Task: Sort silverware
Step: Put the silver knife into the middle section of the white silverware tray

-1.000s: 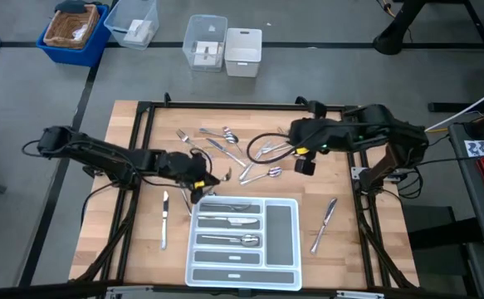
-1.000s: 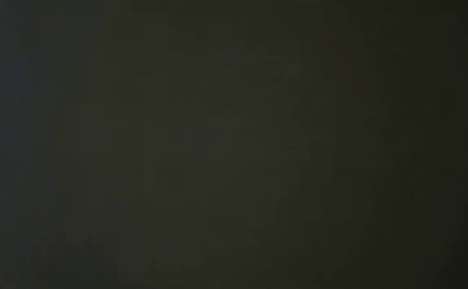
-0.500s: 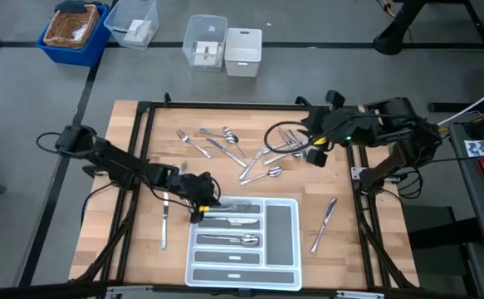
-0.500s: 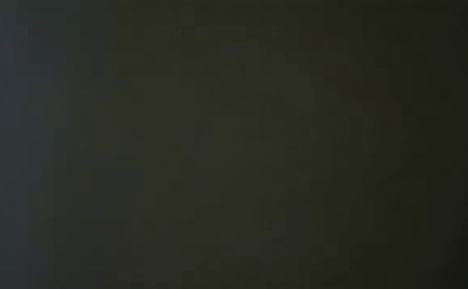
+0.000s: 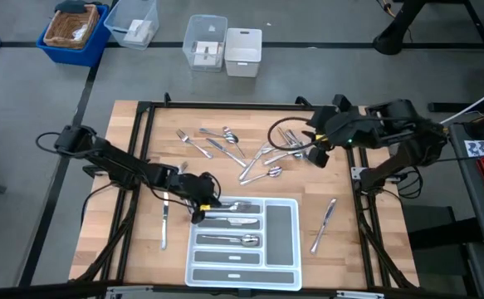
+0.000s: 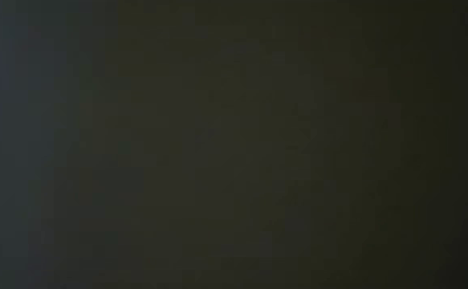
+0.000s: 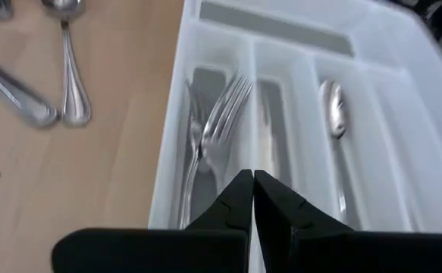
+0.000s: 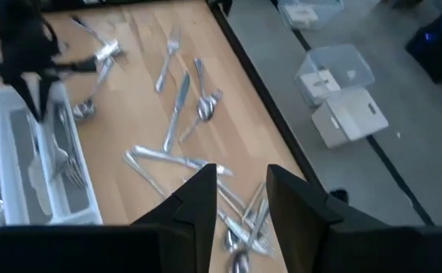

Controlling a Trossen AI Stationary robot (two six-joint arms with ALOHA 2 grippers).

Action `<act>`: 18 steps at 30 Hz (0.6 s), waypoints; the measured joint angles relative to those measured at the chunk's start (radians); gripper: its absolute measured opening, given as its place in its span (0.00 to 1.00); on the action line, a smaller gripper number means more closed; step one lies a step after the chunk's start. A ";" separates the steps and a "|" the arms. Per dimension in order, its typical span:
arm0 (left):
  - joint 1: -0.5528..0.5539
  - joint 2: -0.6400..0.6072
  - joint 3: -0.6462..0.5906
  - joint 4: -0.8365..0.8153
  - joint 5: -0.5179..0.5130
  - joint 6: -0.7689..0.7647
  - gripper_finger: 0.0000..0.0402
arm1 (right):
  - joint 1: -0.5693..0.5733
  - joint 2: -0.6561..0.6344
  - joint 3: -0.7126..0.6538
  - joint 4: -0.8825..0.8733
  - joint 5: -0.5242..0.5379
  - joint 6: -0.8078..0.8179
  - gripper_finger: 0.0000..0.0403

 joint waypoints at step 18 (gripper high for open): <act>0.031 -0.077 0.000 0.018 -0.061 -0.031 0.05 | 0.000 -0.281 -0.886 0.160 -0.231 0.691 0.30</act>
